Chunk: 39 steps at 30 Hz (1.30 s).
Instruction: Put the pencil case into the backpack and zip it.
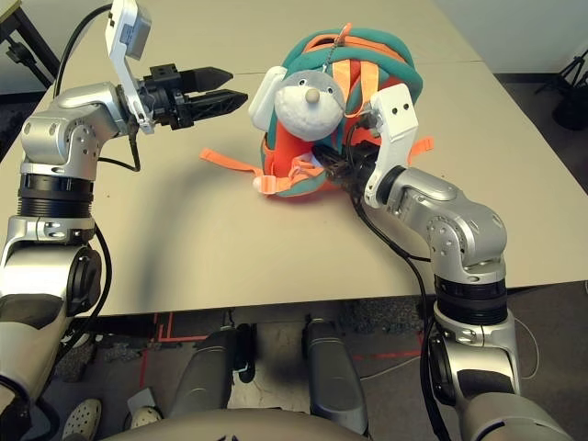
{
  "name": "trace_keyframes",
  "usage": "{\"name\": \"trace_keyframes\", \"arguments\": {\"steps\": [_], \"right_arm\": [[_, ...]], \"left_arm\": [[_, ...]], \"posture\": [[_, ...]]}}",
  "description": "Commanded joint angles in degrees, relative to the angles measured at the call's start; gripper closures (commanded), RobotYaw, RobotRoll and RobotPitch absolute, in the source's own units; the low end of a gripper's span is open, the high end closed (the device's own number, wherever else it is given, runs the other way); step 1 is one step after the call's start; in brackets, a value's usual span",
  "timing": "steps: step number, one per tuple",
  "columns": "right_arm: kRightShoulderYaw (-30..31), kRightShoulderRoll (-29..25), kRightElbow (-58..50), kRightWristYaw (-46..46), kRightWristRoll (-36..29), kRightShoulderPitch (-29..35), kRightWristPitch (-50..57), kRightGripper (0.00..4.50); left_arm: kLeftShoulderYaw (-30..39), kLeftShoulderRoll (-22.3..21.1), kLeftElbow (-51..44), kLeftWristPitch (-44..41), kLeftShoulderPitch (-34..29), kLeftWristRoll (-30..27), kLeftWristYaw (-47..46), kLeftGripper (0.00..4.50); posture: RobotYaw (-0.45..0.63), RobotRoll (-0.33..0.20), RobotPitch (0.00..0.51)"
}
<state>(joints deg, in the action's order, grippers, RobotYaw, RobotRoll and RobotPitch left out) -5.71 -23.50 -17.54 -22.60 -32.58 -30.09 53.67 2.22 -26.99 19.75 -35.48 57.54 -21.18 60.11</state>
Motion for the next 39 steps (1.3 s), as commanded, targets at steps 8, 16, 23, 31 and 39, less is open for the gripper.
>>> {"name": "trace_keyframes", "arguments": {"steps": [8,16,23,31,39], "right_arm": [[1.0,-0.1,0.8,-0.7,0.1,0.9,0.2,4.11],[1.0,0.2,0.7,-0.2,0.4,0.6,-0.1,4.11],[1.1,0.7,0.4,0.1,0.6,0.7,-0.1,4.11],[1.0,1.0,0.3,0.3,1.0,1.0,-0.4,4.11],[1.3,1.4,1.2,0.1,1.4,1.0,-1.2,4.11]], "left_arm": [[-1.9,1.9,1.2,0.9,0.8,0.1,-0.5,4.50],[-5.2,8.7,14.2,7.8,4.8,4.7,-3.2,4.50],[-6.1,14.0,24.5,14.1,8.1,7.7,-3.7,4.50],[-4.8,12.6,19.2,12.7,7.1,7.0,-2.7,4.50],[-2.4,4.5,0.8,-3.7,4.5,-2.0,3.4,2.42]], "posture": [[-0.12,0.000,0.178],[-0.13,0.000,0.171],[-0.14,0.000,0.169],[-0.14,0.000,0.167],[-0.13,0.000,0.166]]}}
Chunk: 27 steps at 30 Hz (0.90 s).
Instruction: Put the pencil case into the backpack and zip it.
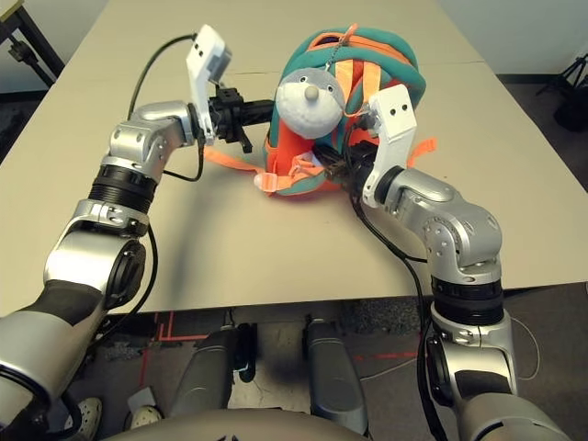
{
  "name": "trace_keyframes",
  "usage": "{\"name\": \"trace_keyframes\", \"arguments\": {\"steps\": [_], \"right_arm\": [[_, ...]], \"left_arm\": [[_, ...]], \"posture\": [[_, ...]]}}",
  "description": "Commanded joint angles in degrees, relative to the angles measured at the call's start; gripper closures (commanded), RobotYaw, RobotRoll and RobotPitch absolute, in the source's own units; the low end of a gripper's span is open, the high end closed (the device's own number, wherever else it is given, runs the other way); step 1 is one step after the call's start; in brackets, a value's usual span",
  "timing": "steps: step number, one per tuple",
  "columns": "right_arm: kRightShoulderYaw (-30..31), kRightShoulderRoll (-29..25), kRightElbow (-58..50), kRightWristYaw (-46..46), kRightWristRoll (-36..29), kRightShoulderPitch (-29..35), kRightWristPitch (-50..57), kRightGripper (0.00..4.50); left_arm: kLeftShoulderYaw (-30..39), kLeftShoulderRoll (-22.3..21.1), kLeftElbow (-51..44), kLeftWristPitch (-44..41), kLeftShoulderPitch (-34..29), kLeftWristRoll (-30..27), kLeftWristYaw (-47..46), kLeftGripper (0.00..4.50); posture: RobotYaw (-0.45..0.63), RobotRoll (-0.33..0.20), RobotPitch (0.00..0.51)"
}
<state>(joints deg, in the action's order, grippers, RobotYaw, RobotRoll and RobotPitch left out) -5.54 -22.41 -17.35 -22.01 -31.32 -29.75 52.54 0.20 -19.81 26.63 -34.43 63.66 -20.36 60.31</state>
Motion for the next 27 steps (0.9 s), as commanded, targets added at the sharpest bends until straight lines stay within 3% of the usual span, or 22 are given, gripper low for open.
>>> {"name": "trace_keyframes", "arguments": {"steps": [1,6,13,27], "right_arm": [[1.2,0.4,1.2,-0.6,0.2,0.6,-0.2,4.11],[1.5,0.6,1.8,-0.7,0.4,0.6,-0.7,4.11],[1.5,0.7,2.3,-0.9,0.8,0.7,-1.1,4.11],[1.4,1.4,2.9,-0.7,1.6,1.0,-2.2,4.11]], "left_arm": [[-0.5,-4.0,-7.7,-5.6,-2.1,-3.2,4.0,1.99],[-0.7,-8.1,-13.5,-8.2,-3.0,-5.4,6.1,0.05],[-1.9,-6.8,-17.6,-8.5,-2.2,-6.6,4.1,0.00],[-7.1,0.6,-8.1,2.4,-0.1,-1.1,2.0,0.00]], "posture": [[-0.12,0.000,0.166],[-0.12,0.000,0.165],[-0.12,0.000,0.161],[-0.14,0.000,0.145]]}}
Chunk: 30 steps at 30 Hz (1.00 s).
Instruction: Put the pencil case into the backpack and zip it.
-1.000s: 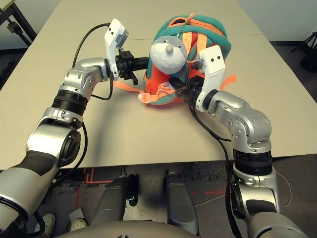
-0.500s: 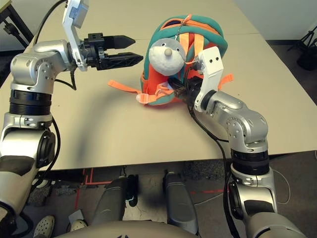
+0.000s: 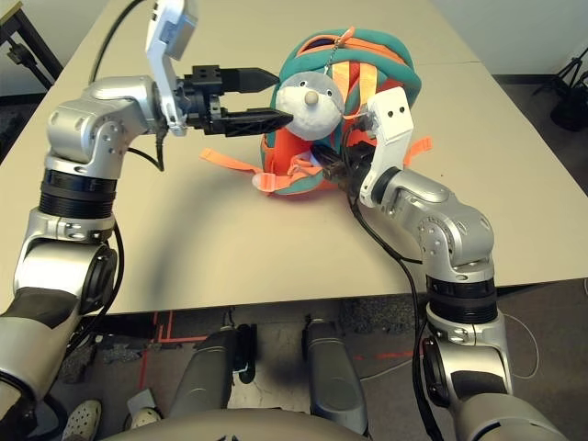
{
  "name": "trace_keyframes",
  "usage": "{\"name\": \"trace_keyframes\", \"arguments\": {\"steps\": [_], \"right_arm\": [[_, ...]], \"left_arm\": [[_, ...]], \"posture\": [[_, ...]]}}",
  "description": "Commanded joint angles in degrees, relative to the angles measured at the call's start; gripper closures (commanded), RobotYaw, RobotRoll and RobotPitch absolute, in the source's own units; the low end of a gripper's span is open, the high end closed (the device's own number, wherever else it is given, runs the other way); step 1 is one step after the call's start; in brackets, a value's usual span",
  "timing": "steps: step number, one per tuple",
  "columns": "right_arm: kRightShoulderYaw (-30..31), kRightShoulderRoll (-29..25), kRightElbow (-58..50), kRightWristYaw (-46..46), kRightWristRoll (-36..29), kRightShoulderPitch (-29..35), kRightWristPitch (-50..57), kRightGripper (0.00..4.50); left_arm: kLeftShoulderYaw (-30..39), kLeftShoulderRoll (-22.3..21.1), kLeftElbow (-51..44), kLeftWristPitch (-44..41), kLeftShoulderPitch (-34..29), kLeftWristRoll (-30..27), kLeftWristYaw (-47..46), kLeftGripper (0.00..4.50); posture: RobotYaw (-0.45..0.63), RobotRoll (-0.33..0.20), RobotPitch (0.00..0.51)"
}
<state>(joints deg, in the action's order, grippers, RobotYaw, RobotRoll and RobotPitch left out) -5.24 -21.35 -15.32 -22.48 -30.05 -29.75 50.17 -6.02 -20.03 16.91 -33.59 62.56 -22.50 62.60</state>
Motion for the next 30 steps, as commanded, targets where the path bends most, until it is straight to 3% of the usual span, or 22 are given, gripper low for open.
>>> {"name": "trace_keyframes", "arguments": {"steps": [1,7,11,17,19,30], "right_arm": [[1.1,0.4,0.9,-0.2,0.3,1.0,0.1,4.11],[1.2,0.5,0.8,-0.1,0.5,1.2,-0.1,4.11],[1.3,0.6,0.8,0.0,0.6,1.3,-0.2,4.11],[1.5,1.0,0.9,-0.2,1.0,1.4,-0.4,4.11],[1.6,1.0,1.1,-0.3,1.1,1.3,-0.5,4.11],[1.8,1.5,1.6,-0.4,1.7,1.3,-0.8,4.11]], "left_arm": [[-0.8,1.2,1.9,1.8,1.2,1.1,-0.3,0.00],[-0.7,1.9,3.1,1.9,1.4,1.1,-0.1,0.00],[-0.8,1.7,2.5,1.5,0.9,0.9,0.1,1.34],[-0.8,1.3,1.7,0.9,0.2,0.8,0.2,3.69],[-0.8,1.2,1.5,0.7,0.1,0.8,0.3,4.25],[4.5,-0.7,-3.3,-3.6,1.3,-2.6,-3.5,4.36]], "posture": [[-0.14,0.000,0.145],[-0.14,0.000,0.142],[-0.14,0.000,0.143],[-0.13,0.000,0.143],[-0.13,0.000,0.143],[-0.13,0.000,0.152]]}}
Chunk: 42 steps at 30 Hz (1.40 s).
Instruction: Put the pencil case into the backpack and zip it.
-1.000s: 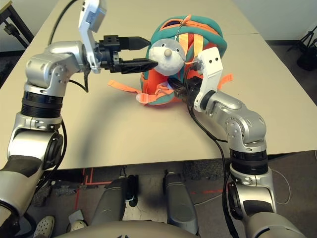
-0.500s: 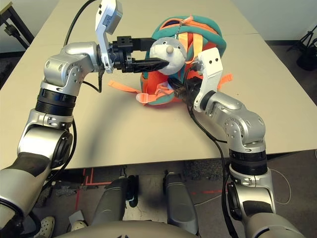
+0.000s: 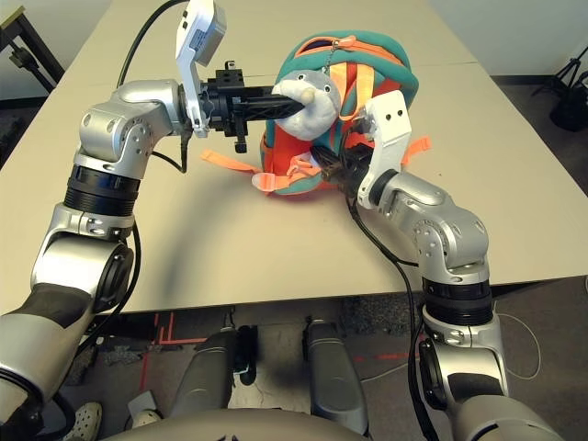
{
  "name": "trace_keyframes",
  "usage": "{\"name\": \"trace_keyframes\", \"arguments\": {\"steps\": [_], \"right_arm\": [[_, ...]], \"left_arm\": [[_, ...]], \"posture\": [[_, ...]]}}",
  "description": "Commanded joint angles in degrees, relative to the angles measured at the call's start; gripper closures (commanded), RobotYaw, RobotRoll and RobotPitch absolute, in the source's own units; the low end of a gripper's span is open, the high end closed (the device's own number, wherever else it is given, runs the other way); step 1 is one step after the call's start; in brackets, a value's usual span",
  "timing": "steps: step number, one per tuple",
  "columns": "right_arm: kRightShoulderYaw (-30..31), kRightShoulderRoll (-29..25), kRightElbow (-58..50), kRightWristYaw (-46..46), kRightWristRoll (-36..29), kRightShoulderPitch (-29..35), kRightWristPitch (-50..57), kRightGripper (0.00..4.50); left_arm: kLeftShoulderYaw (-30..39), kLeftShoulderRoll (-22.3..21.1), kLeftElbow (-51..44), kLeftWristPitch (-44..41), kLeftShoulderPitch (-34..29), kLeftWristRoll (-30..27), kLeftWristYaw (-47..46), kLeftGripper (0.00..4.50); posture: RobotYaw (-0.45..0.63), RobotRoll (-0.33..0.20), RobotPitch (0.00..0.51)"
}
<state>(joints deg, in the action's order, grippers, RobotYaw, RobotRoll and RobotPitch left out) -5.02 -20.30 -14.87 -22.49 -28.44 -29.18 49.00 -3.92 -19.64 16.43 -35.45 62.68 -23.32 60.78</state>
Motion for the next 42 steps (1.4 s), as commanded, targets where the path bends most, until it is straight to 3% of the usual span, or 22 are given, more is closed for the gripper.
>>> {"name": "trace_keyframes", "arguments": {"steps": [1,7,13,27,42], "right_arm": [[1.6,0.5,1.1,-0.4,0.2,0.7,0.4,4.11],[1.7,0.9,1.4,-0.4,0.6,1.0,0.1,4.11],[2.0,1.1,2.1,-0.7,0.8,0.8,-0.4,4.11],[2.2,1.2,3.3,-0.7,1.0,0.1,-1.3,4.11],[2.3,1.2,4.0,-0.7,1.4,-0.3,-1.9,4.11]], "left_arm": [[3.4,-1.2,-3.5,-2.4,1.2,-2.4,-2.4,4.36],[8.1,-6.8,-2.7,-3.5,1.1,-2.6,-5.8,4.36],[8.6,-11.4,-1.5,-4.4,-0.7,-2.6,-6.4,4.36],[0.1,-17.3,-2.5,-7.6,-13.7,1.8,-4.1,4.36],[-7.7,-13.7,9.6,1.2,-18.0,10.2,-3.3,4.36]], "posture": [[-0.13,0.000,0.152],[-0.12,0.000,0.156],[-0.11,0.000,0.157],[-0.11,0.000,0.162],[-0.12,0.000,0.157]]}}
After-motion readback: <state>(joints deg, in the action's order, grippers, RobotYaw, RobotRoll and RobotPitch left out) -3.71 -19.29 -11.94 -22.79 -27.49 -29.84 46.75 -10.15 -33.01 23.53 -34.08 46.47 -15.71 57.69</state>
